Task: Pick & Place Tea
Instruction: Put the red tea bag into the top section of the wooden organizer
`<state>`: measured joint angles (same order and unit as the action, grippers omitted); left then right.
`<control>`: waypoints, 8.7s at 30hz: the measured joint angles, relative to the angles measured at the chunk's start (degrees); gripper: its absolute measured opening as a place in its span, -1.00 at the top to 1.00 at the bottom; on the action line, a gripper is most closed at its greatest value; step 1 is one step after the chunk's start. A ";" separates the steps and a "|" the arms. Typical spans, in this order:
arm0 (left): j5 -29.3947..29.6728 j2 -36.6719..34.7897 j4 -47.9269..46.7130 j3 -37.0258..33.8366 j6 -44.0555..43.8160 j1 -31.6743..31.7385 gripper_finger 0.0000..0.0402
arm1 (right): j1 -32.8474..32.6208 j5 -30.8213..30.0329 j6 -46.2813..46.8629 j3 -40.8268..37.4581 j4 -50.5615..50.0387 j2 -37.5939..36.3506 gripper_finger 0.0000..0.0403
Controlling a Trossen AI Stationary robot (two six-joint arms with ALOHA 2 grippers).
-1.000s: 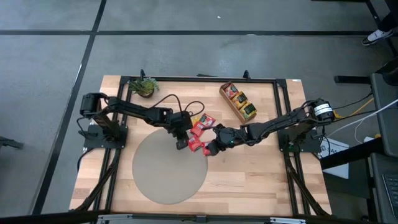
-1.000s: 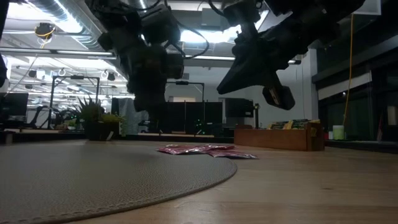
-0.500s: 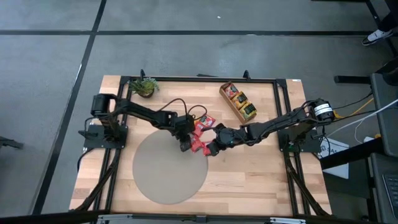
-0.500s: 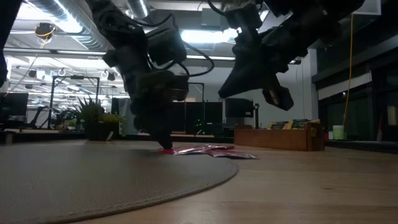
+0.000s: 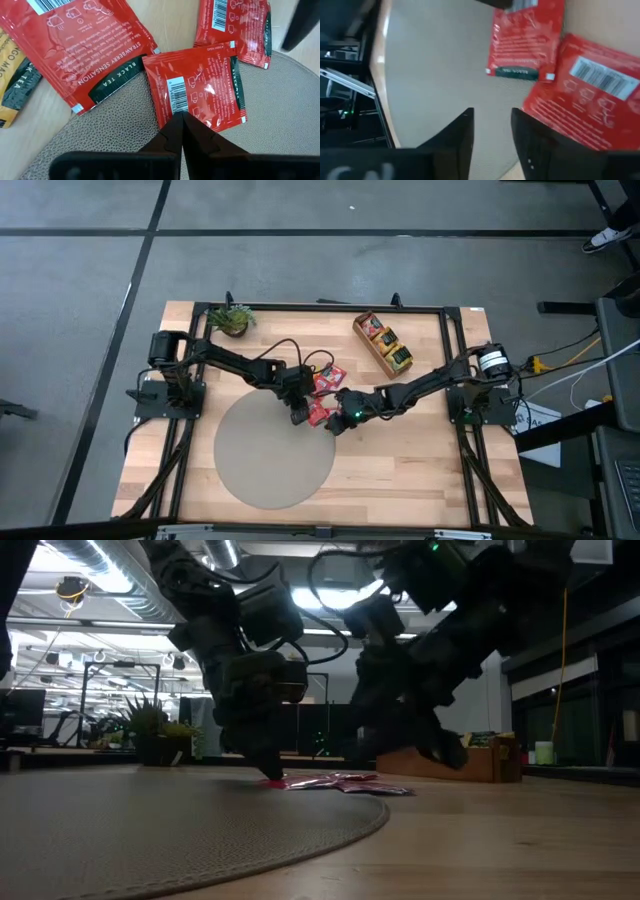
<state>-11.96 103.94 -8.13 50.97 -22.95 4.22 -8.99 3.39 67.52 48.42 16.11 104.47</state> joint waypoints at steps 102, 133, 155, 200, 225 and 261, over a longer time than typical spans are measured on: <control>14.41 -27.31 -8.91 -0.17 21.40 -0.91 0.36 | 8.92 -5.27 10.17 -0.02 22.15 3.43 0.98; 54.97 -26.12 -12.76 -0.08 39.09 -4.13 0.00 | 18.66 -4.00 8.98 16.83 13.52 3.30 0.98; 49.85 -26.20 -18.61 -0.06 31.77 -6.83 0.98 | 18.64 4.42 -1.00 18.62 5.12 3.34 0.79; -26.37 -26.18 -12.19 -0.06 6.54 9.13 0.98 | 12.52 20.11 -39.58 18.51 3.39 3.34 0.61; -26.32 -26.16 -15.06 -0.06 6.15 8.95 0.96 | 12.63 23.99 -34.10 18.53 3.92 3.34 0.98; -12.92 -26.14 -9.18 -0.08 10.26 11.74 0.31 | 26.39 -24.95 -24.91 -0.57 -30.69 -29.46 0.99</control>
<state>-24.88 77.80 -17.31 50.89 -12.69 15.96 17.39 -21.56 42.61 47.86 -14.59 75.01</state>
